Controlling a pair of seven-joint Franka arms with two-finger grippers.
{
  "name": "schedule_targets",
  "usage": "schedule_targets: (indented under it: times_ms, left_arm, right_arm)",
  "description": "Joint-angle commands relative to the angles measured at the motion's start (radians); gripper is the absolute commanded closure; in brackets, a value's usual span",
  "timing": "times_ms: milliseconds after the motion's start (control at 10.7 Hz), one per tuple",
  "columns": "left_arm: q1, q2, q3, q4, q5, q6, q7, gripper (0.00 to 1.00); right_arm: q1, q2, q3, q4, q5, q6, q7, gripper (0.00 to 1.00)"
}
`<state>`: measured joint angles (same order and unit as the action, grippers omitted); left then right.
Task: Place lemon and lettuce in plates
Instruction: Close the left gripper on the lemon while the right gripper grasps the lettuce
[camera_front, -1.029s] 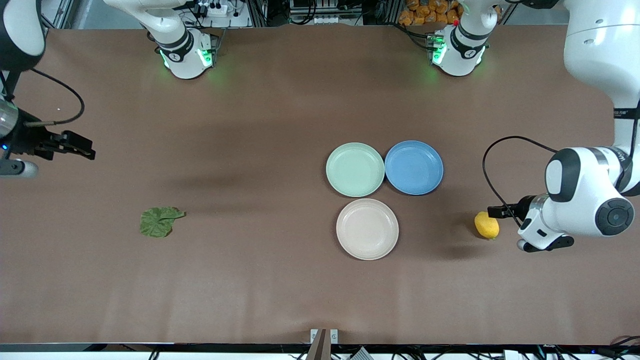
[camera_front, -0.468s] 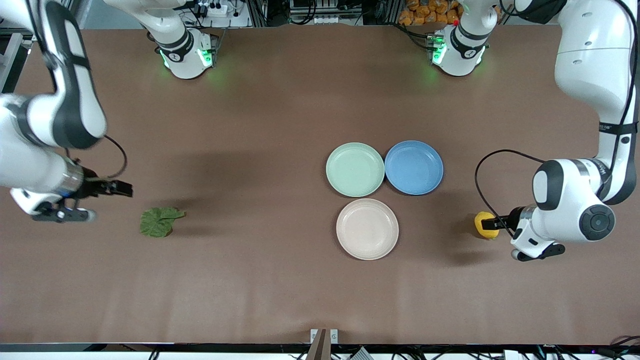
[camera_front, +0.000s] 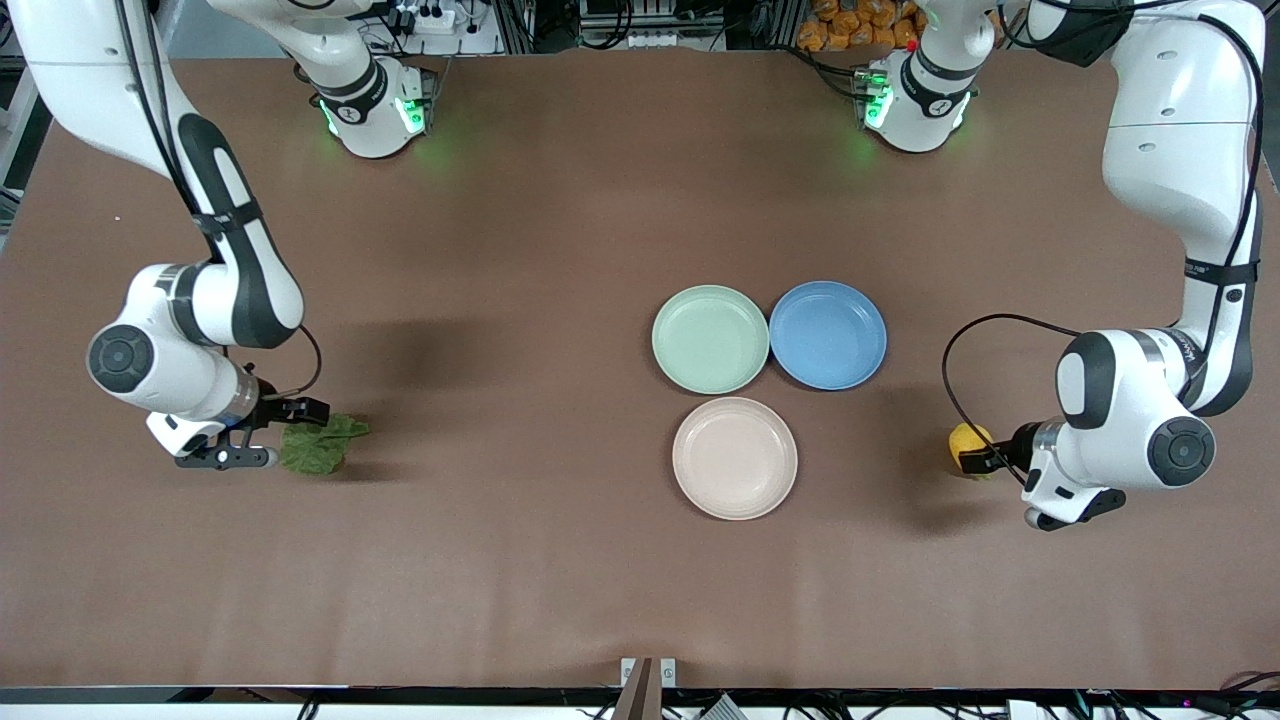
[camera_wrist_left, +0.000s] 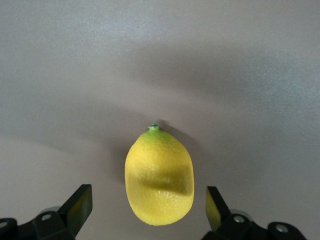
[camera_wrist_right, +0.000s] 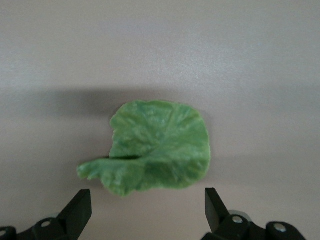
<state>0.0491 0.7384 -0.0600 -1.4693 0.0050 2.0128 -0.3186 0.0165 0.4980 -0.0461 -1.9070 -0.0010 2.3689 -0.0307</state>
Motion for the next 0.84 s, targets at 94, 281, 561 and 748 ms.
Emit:
schedule_targets:
  times_ms: [94,281,561,748]
  left_arm:
    - [0.000,0.021,0.000,-0.006,-0.020,0.055,-0.020,0.00]
    - [0.000,0.029,0.000,-0.012,-0.016,0.064,-0.020,0.00]
    - [-0.005,0.033,0.000,-0.031,-0.016,0.084,-0.022,0.00]
    - [-0.012,0.032,0.000,-0.045,-0.014,0.089,-0.024,0.00]
  right_arm:
    - [-0.001,0.057,0.009,-0.001,0.059,0.059,-0.005,0.00]
    - [0.008,0.077,0.009,-0.001,0.067,0.069,-0.006,0.00]
    - [0.002,0.100,0.009,0.000,0.070,0.081,-0.009,0.33]
    - [-0.001,0.102,0.009,0.002,0.070,0.081,-0.009,0.70]
